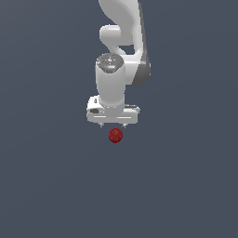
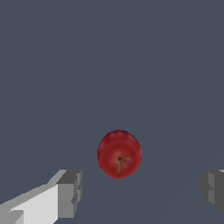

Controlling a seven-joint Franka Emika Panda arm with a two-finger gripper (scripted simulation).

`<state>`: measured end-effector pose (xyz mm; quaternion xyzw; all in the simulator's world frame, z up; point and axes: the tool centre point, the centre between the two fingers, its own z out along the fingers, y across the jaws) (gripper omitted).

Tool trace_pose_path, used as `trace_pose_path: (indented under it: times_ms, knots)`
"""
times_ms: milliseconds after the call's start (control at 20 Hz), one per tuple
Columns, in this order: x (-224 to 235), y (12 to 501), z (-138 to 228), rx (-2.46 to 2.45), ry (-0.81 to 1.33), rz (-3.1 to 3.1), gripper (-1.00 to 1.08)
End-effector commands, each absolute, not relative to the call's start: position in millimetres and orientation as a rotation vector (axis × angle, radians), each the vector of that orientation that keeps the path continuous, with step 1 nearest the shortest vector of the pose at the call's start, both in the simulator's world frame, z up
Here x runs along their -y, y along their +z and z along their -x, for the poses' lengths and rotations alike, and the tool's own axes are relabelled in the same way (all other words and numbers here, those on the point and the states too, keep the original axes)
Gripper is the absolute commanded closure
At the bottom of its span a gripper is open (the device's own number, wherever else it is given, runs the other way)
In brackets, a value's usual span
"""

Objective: Pick up the object and move it to a goal position.

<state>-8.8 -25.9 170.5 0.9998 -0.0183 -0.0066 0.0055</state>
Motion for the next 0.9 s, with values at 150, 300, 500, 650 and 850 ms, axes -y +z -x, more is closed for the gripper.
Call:
trace_pose_path:
  times_ms: [150, 300, 500, 650, 850]
  knots:
    - [24.1, 171.6, 9.2, 0.049, -0.025, -3.131, -0.92]
    - [19.3, 174.6, 10.5, 0.024, -0.036, -3.132, -0.92]
    - [16.1, 177.2, 11.3, 0.002, -0.044, -3.133, -0.92]
    - [16.6, 176.4, 11.2, 0.010, -0.043, -3.133, -0.92]
    - [16.3, 173.3, 11.8, 0.050, -0.041, -3.134, -0.92]
